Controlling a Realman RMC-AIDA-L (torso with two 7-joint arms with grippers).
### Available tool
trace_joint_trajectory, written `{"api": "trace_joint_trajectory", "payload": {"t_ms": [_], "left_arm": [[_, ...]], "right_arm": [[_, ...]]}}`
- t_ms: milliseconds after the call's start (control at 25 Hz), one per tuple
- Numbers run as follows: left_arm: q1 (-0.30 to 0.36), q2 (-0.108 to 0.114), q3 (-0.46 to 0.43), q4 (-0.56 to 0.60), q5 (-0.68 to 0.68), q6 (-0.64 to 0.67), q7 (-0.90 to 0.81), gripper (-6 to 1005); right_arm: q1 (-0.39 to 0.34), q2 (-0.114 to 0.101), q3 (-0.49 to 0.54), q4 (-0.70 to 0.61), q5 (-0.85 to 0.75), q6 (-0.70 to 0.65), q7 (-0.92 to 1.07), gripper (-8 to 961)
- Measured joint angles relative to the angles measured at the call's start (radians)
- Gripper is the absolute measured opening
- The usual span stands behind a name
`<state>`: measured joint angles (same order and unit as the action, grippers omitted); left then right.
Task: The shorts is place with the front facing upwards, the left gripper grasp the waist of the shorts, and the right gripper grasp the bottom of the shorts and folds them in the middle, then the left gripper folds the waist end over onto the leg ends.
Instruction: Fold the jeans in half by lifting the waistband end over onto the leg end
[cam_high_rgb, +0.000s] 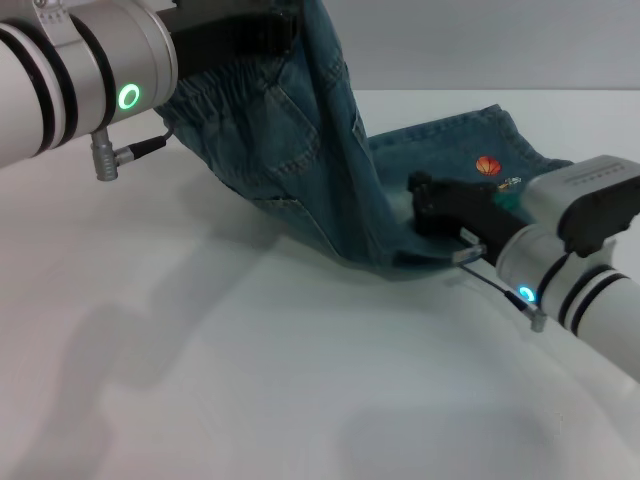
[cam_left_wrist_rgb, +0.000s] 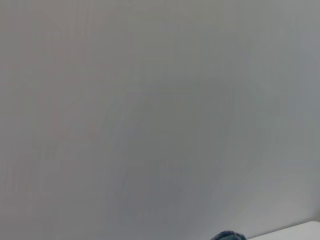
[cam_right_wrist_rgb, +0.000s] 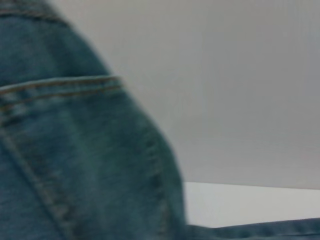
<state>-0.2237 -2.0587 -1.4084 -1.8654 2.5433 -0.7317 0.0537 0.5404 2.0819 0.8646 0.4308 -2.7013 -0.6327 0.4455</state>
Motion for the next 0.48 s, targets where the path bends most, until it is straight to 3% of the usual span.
{"api": "trace_joint_trajectory", "payload": {"t_ms": [480], "left_arm": [[-0.019, 0.000, 0.001, 0.000, -0.001, 0.006, 0.004, 112]], "right_arm": [[0.059, 0.004, -0.111, 0.075, 0.005, 0.065, 0.044, -1]]}}
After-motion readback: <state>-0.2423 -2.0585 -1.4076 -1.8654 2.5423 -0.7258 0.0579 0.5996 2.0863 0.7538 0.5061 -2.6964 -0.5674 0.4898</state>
